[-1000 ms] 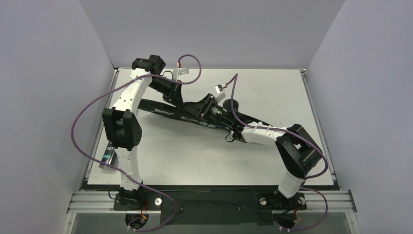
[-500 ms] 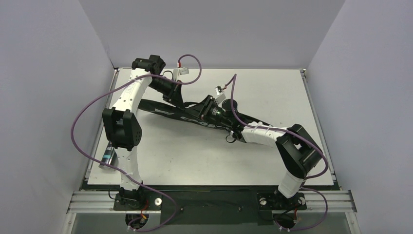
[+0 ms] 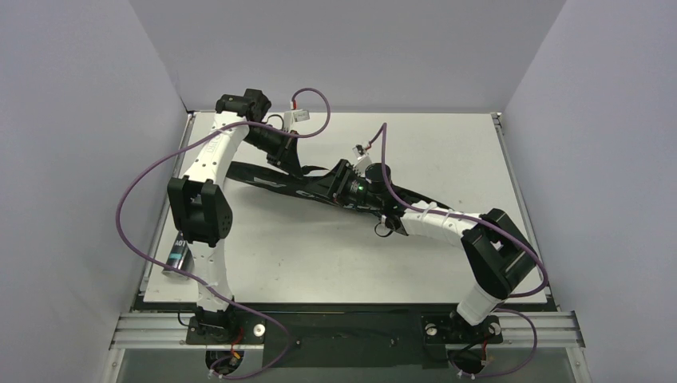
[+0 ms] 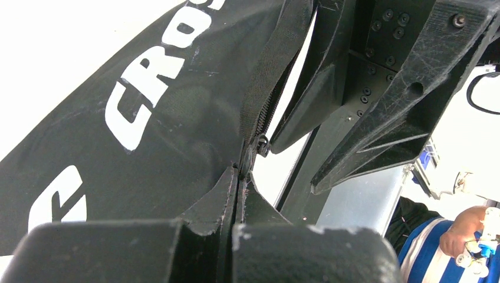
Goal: Pack up the badminton gear
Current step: Zip the racket bag at the center of the board.
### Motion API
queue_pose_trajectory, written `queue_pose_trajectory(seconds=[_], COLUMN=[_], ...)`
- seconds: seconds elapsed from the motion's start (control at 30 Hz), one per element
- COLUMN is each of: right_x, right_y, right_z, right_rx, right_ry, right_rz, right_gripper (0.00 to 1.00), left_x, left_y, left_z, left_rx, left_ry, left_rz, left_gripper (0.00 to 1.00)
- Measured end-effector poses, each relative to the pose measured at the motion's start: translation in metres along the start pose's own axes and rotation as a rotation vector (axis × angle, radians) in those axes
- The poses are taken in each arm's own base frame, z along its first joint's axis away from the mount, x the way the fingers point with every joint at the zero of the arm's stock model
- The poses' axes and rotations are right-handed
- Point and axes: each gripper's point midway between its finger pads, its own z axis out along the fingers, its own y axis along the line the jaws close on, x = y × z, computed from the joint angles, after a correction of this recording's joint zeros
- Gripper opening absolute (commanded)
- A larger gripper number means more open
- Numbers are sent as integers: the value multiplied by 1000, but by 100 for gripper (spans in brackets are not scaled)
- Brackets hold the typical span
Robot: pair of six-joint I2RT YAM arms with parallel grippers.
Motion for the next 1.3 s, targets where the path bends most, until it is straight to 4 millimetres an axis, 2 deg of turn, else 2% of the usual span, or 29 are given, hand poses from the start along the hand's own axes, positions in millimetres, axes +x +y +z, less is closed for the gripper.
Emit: queue_pose_trajectory(seconds=[0.17,0.37,0.67,0.8,0.97,1.13,1.3], right_x=[-2,-3,-9,-9,-9,-8,-11], right_y=[-1,-12,-2,-3,-5,-5,0], right_z=[2,13,20,22,23,26,28], right_rx=[2,15,-13,-11,-9,-9,-28], right_ry=[-11,-28,-59,-63,-64,-67,-75], right_rz=[-1,12,14,23,33,37,38], right_gripper=[32,30,24,21,15,0,0], left_x=[0,0,-1,-1,-1,-1,-2], left_y=[0,0,-1,-1,-3,-3,-3], left_z=[0,0,-1,-2,-3,-4,-5], left_rx=[-1,0,-1,-3,-6,-10,-11], left_ry=[-1,-1,-3,-5,-8,-9,-10], left_rz=[1,1,5,12,24,30,34], left_gripper=[0,0,0,0,0,0,0])
